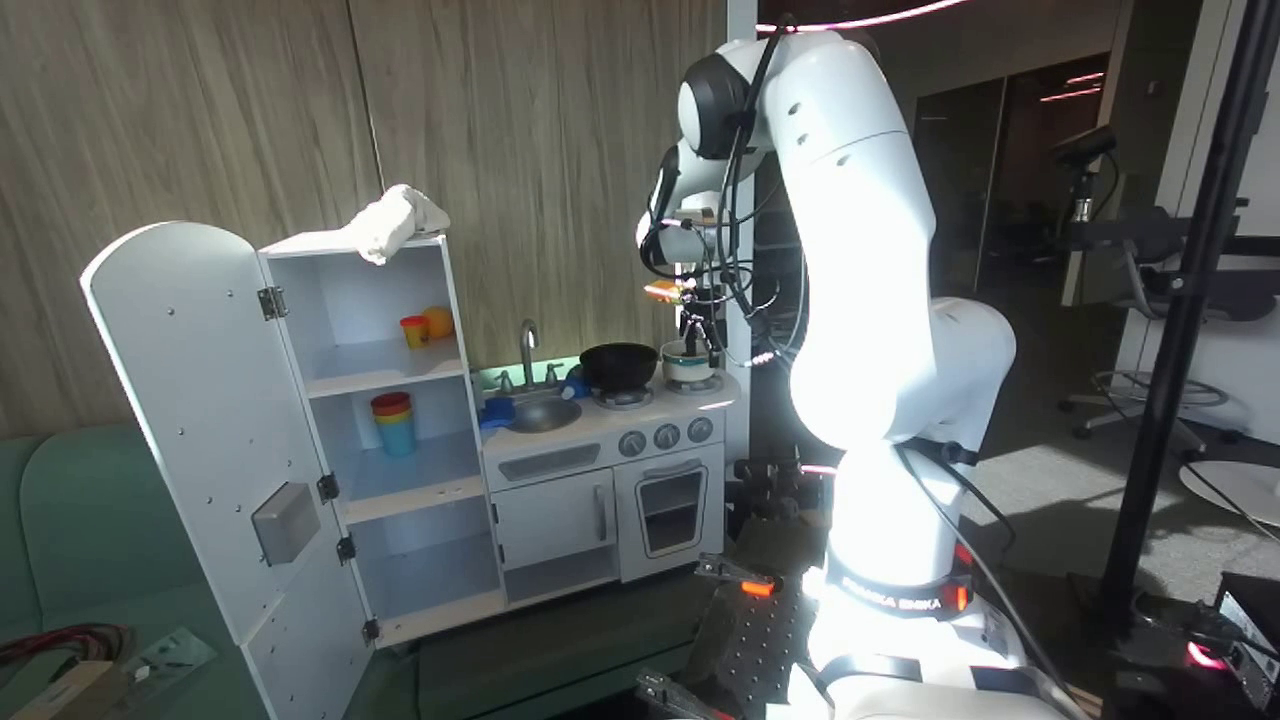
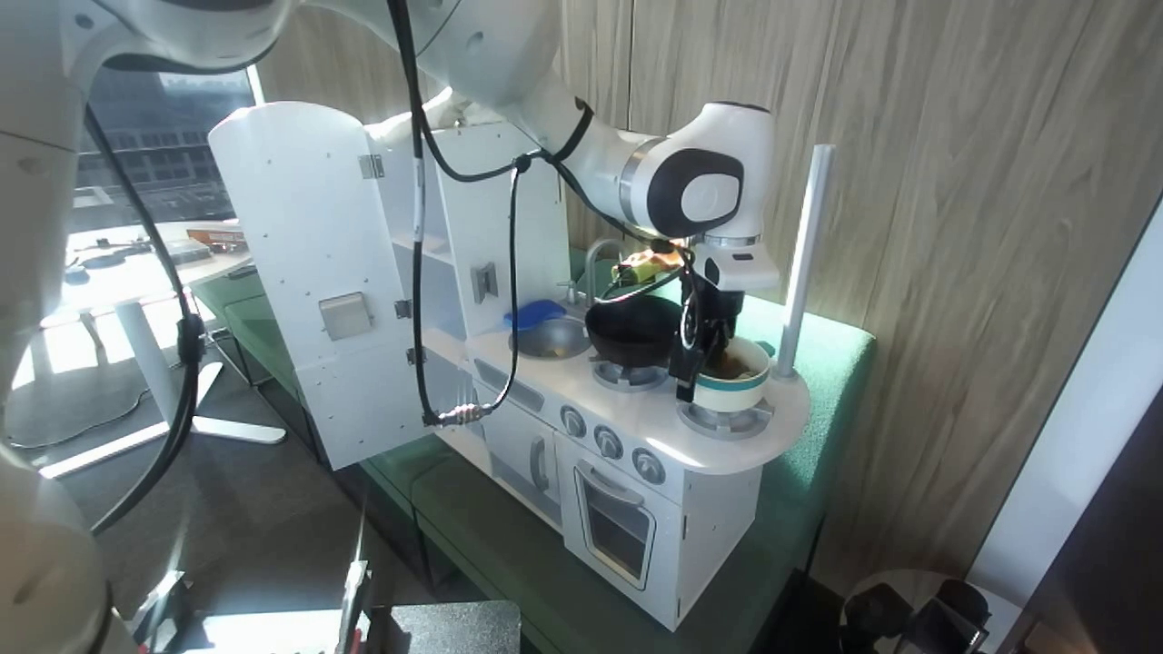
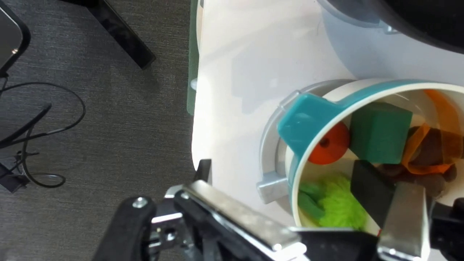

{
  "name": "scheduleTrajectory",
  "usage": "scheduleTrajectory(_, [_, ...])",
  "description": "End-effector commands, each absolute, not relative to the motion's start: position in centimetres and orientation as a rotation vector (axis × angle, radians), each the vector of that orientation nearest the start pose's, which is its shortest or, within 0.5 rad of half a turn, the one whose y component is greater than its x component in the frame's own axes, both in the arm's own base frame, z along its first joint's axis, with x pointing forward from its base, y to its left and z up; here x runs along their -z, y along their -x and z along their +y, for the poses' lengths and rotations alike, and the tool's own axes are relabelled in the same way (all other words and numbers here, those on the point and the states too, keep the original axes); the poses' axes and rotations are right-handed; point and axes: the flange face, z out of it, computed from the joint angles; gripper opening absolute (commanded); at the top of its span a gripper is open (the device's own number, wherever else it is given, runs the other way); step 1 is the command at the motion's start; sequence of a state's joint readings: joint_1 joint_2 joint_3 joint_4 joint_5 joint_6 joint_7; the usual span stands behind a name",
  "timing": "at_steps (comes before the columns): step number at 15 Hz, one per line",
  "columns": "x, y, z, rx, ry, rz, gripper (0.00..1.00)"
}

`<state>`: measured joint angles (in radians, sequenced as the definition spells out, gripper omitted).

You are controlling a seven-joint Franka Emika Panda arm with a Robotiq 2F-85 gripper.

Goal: Pour out the contents of the bowl into the pot

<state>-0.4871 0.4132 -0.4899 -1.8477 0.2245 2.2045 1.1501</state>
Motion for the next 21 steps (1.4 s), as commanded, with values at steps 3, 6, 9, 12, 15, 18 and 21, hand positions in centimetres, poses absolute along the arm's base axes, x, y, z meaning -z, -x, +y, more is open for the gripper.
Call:
scheduleTrajectory(3, [-31.0,-38.3,-51.2,-0.020,1.280,2.879,0.59])
scheduleTrajectory(6, [-30.6,-37.9,-51.4,-0.019,1.220,2.905,0.36])
scheduleTrajectory(9, [-31.5,-37.1,-51.3,0.007,1.201,2.918,0.14])
scheduleTrajectory(12, [-33.1,-36.0,-51.4,0.068,1.205,2.942,0.01])
scheduleTrajectory(15, [-35.3,-35.2,-51.9,0.178,1.206,3.002,0.02])
scheduleTrajectory(18, [-37.3,-35.1,-51.7,0.278,1.238,3.073,0.01])
scheduleTrajectory(21, [-40.0,-36.0,-50.6,0.406,1.319,3.143,0.01])
